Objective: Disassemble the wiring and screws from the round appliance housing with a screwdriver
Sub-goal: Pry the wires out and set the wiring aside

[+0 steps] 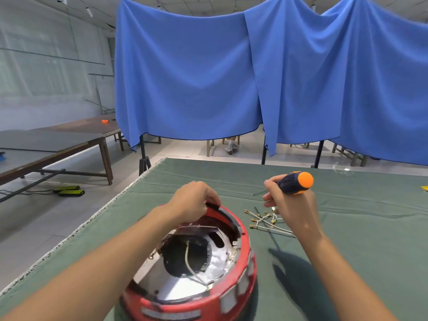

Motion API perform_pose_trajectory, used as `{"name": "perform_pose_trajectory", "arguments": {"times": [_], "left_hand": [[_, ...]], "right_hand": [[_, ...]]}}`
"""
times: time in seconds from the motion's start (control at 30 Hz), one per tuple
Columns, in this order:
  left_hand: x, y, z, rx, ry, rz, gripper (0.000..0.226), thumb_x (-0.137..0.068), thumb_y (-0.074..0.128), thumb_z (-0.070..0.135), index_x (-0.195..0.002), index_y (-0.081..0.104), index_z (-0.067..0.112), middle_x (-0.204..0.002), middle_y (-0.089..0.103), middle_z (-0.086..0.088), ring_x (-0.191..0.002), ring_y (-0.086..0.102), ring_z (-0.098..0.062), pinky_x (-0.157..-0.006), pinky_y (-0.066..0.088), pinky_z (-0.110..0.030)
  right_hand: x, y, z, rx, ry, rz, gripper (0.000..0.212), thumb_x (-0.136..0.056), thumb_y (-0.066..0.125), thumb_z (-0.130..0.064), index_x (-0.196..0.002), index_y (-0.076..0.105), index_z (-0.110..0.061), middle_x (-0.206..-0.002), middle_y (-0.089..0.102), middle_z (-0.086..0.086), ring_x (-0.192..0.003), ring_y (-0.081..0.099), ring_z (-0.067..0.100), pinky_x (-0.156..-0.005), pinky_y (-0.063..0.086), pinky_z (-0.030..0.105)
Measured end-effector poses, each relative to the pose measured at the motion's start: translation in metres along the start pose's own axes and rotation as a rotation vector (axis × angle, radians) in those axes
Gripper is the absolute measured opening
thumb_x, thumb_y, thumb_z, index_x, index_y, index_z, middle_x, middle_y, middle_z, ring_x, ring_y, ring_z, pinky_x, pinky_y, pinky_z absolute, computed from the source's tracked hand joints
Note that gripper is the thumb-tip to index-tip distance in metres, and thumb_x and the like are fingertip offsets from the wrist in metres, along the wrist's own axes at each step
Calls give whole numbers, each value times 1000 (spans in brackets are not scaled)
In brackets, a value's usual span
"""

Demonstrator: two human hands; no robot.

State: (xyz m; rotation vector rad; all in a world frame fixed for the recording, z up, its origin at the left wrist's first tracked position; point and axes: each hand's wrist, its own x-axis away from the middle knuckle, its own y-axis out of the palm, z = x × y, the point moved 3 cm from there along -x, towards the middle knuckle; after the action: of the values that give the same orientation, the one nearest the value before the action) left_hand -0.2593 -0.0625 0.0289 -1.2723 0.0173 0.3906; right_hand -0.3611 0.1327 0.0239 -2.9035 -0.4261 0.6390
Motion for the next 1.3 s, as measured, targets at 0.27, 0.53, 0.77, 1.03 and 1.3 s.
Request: {"name": "perform_pose_trajectory", "arguments": {"times": [0.27,0.53,0.77,1.03,1.3], "left_hand": [[15,33,86,30,487,-121,41,-66,54,-5,-85,77,23,-90,73,2,-95,58,-19,-81,47,-36],[19,19,76,-3,451,42,49,-78,53,-4,-120,64,21,-120,62,4,-112,48,-18,-95,40,-35],[9,21,7,-71,-82,246,40,-90,48,19,-129,52,22,-129,55,3,-121,41,-19,-99,35,-32],[-2,27,-10,-41,-135,146,42,-92,46,18,-129,55,37,-117,58,0,-113,48,-24,-95,39,-39],[-3,28,-17,-6,-95,152,53,-87,46,10,-130,54,39,-114,58,1,-110,49,-22,-94,41,-37]], "right_hand": [[-10,0,6,-99,56,101,9,-85,66,-28,-80,66,-21,-63,71,1,-57,70,18,-68,56,40],[-11,-5,9,-135,88,130,13,-86,67,-30,-83,65,-18,-67,72,7,-58,70,21,-55,49,30],[-6,-8,-7,-310,55,202,7,-89,62,-21,-84,62,-24,-61,70,4,-46,64,16,-40,43,17],[2,-8,-26,-391,-47,189,19,-89,63,-11,-88,50,-25,-68,72,4,-46,65,22,-39,43,22],[5,2,-26,-194,67,41,26,-80,73,-43,-79,66,-18,-43,55,-2,-34,48,9,-33,37,21]]}}
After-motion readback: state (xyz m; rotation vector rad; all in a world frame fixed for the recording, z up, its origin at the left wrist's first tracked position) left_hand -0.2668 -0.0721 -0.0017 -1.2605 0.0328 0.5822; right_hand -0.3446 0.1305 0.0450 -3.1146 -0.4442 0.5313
